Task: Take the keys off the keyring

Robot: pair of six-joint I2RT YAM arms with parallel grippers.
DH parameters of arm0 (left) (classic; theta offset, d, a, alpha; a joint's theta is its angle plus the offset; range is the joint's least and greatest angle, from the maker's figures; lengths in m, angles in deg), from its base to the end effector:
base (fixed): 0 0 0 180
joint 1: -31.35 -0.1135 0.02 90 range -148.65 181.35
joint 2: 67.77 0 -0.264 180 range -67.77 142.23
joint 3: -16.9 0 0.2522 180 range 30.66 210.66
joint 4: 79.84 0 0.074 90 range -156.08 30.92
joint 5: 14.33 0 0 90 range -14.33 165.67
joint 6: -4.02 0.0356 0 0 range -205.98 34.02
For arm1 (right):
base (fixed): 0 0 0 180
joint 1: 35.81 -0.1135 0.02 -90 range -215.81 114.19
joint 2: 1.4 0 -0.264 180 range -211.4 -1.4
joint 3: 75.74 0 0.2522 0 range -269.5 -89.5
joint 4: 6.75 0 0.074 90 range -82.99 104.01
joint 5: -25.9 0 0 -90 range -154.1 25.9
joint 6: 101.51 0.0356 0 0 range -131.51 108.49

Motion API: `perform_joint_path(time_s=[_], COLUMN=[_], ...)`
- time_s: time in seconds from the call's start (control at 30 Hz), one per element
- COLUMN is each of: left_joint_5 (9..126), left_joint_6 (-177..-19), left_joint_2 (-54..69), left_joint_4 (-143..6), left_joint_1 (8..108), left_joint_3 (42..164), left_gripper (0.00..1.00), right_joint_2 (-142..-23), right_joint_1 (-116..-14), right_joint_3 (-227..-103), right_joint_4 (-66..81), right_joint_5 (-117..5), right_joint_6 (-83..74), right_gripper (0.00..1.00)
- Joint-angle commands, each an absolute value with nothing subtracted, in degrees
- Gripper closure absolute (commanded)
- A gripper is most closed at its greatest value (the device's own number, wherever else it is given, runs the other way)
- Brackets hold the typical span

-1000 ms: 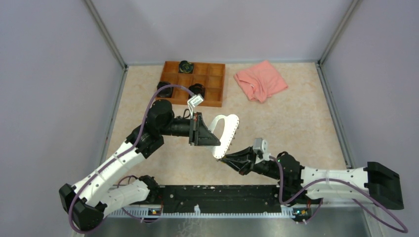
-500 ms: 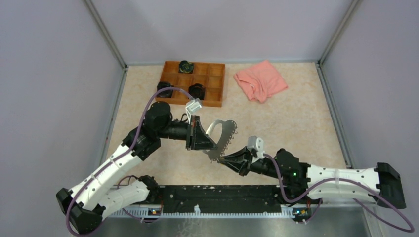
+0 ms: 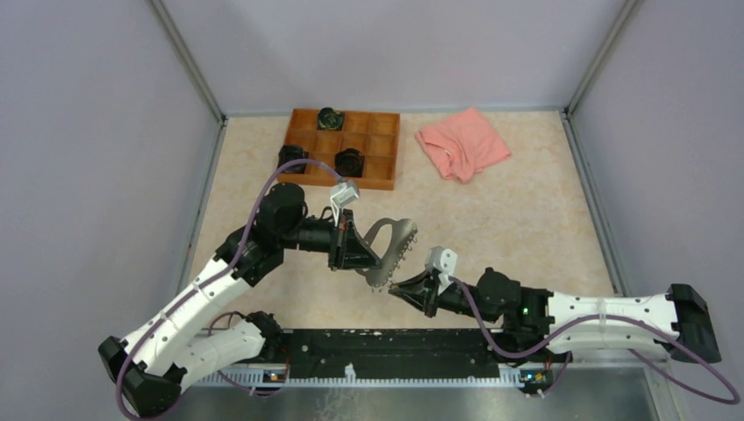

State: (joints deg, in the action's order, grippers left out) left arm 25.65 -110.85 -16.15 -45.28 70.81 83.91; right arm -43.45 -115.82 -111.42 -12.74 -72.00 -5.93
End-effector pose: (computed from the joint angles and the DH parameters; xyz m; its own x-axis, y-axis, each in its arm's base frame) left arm 0.1299 -0.1423 0.3556 -0.6368 0.1742 -0.7511 0.7708 0.1205 -0.6255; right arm 0.0367 0.1802 0.2616 -0.0937 0.0234 -0.9953 -0.9470 0.3064 0.0963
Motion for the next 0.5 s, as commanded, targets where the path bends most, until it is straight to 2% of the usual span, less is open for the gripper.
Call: perform_joint_path(time_s=[0.0,0.23,0.37,0.47], left_joint_5=[26.2,30.4,36.4,42.9], left_joint_6=[-109.2,-111.9,-118.0,-124.3], left_joint_2=[-17.7,-19.6,-22.0,-24.1], left_joint_4=[-46.7,-50.2,-56.1,-64.5], left_joint_1=[70.6,70.6,70.8,72.0], left_joint_3=[84.1,78.4,69.3,57.4], left_gripper=[1.00,1.00,1.00,1.00], right_joint_2=[-43.1,-43.2,-45.4,-48.4], right_joint_1=[-116.7,-117.0,-117.1,-117.1], right_joint_3=[-116.0,-117.4,-118.5,-118.8], right_joint_4=[-11.2,-5.9,0.8,5.7], right_joint_5=[-74.0,-77.8,-82.4,-84.8], right_joint_6=[-6.3,-5.4,-1.6,0.8], right_gripper=[1.00,1.00,1.00,1.00])
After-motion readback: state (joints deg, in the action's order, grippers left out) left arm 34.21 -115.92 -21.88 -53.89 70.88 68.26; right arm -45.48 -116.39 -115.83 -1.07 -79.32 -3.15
